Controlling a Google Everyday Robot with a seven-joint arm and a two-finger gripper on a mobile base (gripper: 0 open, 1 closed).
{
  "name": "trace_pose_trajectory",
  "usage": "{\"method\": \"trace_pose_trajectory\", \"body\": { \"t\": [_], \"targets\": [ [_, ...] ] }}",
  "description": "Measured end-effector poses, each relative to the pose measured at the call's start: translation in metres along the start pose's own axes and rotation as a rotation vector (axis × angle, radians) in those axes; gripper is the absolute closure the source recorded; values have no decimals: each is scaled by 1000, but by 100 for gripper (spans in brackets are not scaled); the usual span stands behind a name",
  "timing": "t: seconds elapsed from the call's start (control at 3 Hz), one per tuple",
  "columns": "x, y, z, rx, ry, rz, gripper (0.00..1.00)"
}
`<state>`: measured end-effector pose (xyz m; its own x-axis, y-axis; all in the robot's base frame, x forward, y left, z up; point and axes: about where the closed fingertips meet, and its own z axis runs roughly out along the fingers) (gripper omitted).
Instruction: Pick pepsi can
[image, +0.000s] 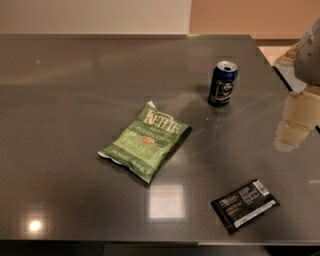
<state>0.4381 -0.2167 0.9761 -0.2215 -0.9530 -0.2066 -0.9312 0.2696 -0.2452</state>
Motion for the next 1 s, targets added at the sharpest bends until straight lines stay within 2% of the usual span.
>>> {"method": "trace_pose_trajectory", "body": {
  "t": [0.33,0.67,1.0],
  "targets": [
    [-1,-5,0,11,-11,5,0],
    [0,-25,16,-14,-67,42,0],
    [-7,-57,42,-33,-146,85,0]
  ]
}}
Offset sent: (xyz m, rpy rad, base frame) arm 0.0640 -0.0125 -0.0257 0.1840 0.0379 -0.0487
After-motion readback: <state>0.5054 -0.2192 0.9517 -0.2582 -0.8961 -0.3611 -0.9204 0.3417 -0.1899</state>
